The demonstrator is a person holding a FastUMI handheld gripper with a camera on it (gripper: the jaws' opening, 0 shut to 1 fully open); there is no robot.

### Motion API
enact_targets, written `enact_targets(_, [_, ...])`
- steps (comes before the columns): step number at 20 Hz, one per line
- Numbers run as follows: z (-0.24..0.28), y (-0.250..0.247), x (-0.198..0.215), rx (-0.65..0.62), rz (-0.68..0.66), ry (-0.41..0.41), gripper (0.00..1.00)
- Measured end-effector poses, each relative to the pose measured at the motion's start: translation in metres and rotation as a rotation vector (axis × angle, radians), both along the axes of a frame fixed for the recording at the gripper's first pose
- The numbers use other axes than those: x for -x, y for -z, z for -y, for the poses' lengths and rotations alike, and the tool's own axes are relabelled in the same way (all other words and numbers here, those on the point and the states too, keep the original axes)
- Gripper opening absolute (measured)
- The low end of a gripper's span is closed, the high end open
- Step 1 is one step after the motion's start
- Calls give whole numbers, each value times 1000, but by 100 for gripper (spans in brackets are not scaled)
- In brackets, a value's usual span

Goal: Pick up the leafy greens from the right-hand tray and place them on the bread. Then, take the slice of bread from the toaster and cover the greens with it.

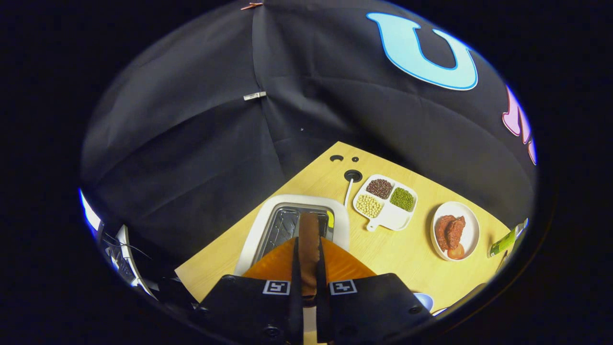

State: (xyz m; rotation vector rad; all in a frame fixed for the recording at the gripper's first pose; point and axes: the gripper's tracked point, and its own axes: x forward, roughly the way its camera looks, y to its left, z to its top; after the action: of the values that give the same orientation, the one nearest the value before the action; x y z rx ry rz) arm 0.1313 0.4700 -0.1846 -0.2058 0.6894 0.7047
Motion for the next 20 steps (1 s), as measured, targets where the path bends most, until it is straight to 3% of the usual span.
enact_targets(9, [59,-78,-6,-136,31,94,15])
enact_targets(15, [119,-89,-10,-158,33,162,15])
enact_targets(20, [157,-63,-4,-158,-22,202,15])
